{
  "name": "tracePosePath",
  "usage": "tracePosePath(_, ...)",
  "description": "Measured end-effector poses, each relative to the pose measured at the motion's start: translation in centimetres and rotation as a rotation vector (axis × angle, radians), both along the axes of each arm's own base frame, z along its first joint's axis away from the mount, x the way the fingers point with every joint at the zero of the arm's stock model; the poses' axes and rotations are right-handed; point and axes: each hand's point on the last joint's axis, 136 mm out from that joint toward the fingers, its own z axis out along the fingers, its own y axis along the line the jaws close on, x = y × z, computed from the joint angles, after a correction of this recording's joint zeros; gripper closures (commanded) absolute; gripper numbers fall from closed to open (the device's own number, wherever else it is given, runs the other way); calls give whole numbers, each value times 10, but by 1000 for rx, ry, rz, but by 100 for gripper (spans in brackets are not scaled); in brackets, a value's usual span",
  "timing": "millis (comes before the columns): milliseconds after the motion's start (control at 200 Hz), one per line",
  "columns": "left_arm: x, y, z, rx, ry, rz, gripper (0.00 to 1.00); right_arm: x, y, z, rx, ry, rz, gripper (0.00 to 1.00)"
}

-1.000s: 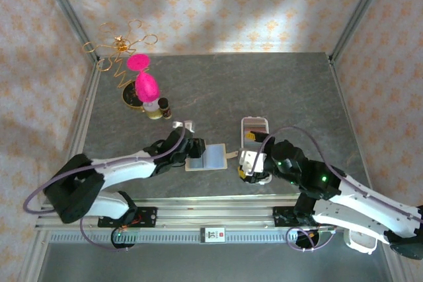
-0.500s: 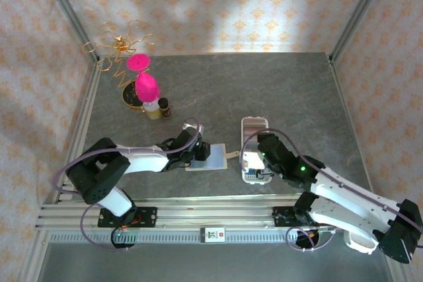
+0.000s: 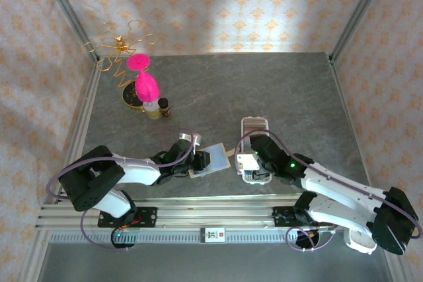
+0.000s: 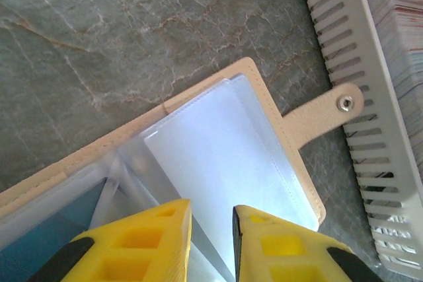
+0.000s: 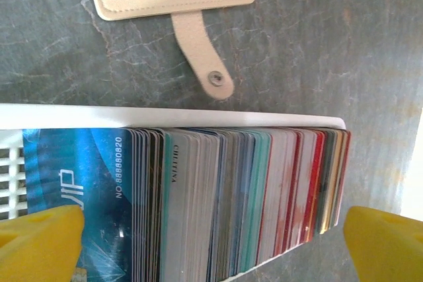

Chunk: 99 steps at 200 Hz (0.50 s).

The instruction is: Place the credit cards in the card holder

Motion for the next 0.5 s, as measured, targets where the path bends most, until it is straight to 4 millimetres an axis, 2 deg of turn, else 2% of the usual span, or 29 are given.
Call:
tracePosePath(145, -5, 4, -1, 25, 8, -6, 76, 0, 0, -6, -25, 12, 9, 0)
tracePosePath(325, -13, 19, 0, 89, 22, 0, 76, -2, -3, -17, -60, 30, 23, 0)
tracePosePath(496, -16, 28, 11, 108, 8, 11, 75, -4, -5, -25, -86, 48, 30, 0)
